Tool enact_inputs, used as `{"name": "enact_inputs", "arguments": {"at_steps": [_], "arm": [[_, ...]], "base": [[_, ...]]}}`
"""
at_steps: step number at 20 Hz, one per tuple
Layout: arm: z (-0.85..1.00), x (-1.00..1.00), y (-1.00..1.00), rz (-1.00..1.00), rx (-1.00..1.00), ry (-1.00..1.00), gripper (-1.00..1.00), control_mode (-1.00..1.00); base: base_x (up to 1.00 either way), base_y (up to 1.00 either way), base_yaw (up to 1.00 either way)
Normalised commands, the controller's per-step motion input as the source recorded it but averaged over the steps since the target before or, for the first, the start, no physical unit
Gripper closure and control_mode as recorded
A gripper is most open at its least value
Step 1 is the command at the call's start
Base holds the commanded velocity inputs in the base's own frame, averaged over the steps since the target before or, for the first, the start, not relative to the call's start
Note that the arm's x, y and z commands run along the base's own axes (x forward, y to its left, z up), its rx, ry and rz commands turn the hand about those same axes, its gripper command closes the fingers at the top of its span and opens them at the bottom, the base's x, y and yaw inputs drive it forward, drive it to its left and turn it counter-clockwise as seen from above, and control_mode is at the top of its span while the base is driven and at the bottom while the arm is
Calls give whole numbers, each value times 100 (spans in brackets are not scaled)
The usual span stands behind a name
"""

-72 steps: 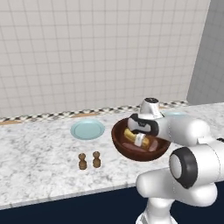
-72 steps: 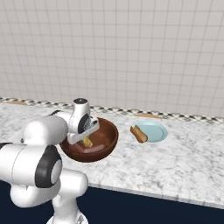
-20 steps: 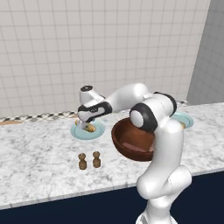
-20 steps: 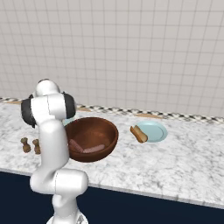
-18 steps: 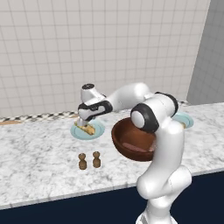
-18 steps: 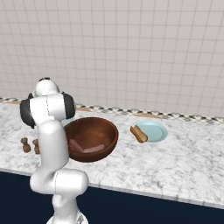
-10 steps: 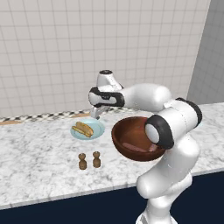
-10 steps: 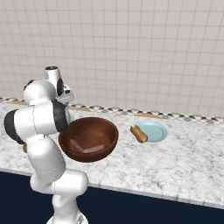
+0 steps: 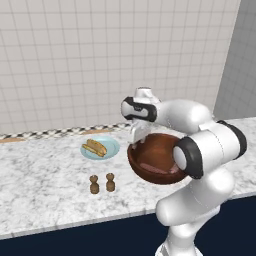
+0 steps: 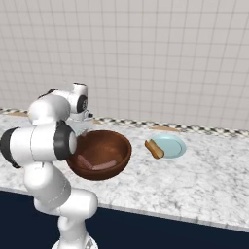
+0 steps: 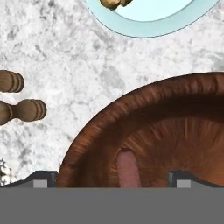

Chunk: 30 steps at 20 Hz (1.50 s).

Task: Place one bun and one sausage from the bowl on each plate.

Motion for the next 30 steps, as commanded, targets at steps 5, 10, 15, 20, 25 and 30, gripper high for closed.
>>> {"name": "enact_inputs", "arguments": {"at_steps": [5, 10, 15, 20, 25, 30], "arm": [[-55, -46, -38, 1, 0, 15, -100, -100], [-81, -49, -51, 0, 3, -11, -100, -100], [-30, -11, -37, 2, 7, -6, -100, -100], [-9, 4, -2, 8, 3, 7, -100, -100], [-12, -12, 0, 15, 1, 4, -100, -100], [-21, -37, 0, 6, 1, -24, -100, -100]], "base": [[0, 0, 0], [0, 0, 0], [0, 0, 0], [0, 0, 0], [0, 0, 0], [0, 0, 0]]}}
